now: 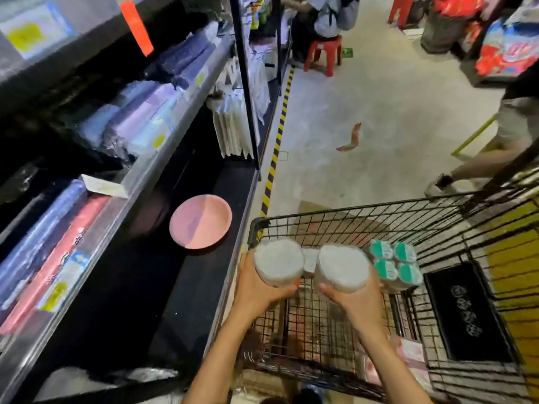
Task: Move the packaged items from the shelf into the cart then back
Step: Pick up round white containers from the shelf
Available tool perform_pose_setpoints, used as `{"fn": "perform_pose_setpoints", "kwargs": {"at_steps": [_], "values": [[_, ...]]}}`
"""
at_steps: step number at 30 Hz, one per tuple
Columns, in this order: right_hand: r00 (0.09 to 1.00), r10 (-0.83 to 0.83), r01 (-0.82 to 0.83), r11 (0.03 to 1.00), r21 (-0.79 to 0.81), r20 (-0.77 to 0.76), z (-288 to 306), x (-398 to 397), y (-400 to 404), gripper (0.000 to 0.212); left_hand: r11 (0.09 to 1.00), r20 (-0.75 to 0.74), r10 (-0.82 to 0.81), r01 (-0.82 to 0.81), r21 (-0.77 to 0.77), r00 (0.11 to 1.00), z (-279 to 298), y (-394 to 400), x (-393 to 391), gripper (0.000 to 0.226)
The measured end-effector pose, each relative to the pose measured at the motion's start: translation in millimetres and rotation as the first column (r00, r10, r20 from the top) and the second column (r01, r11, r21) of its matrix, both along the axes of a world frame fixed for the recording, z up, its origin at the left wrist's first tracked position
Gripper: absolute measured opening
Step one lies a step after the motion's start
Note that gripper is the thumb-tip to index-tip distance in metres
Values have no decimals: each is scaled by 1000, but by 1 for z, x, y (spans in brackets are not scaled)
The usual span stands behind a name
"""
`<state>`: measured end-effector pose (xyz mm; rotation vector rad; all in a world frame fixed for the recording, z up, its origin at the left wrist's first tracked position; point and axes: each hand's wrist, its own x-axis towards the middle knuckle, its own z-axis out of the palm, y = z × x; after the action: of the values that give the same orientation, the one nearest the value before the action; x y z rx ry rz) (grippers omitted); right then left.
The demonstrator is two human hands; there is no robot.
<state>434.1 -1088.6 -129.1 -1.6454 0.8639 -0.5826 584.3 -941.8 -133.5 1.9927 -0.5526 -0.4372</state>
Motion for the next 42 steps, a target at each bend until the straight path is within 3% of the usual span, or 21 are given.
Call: {"fn": "perform_pose_setpoints", "kwargs": {"at_steps": [6,10,14,16,18,27,32,37,42], "values": [[1000,-2,3,999,46,-27,-59,46,-37,92,998,-88,54,-52,28,995,-62,-44,32,97],[998,9,-4,996,84,-61,-110,62,-45,83,992,-140,43,-25,126,989,-154,-55,43,98],[995,-3,18,988,154,-99,-157,67,-46,81,978,-112,168,-151,147,979,-191,-58,28,85],[992,-10,32,984,178,-124,-177,66,-42,78,979,-175,176,-154,135,969,-200,-61,23,92],[985,-37,69,978,194,-167,-197,62,-36,90,984,-265,165,-138,116,950,-208,-62,21,100],[962,-48,114,965,236,-268,-268,54,-23,106,987,-429,161,-145,69,889,-264,-50,18,86],[962,-84,141,967,212,-260,-279,53,-20,101,992,-452,124,-128,20,884,-262,-55,20,92],[958,-91,145,972,184,-273,-282,51,-14,95,996,-451,93,-89,31,888,-268,-53,23,80],[958,-103,161,965,205,-266,-284,58,-12,95,992,-440,127,-113,59,889,-268,-53,25,82]]}}
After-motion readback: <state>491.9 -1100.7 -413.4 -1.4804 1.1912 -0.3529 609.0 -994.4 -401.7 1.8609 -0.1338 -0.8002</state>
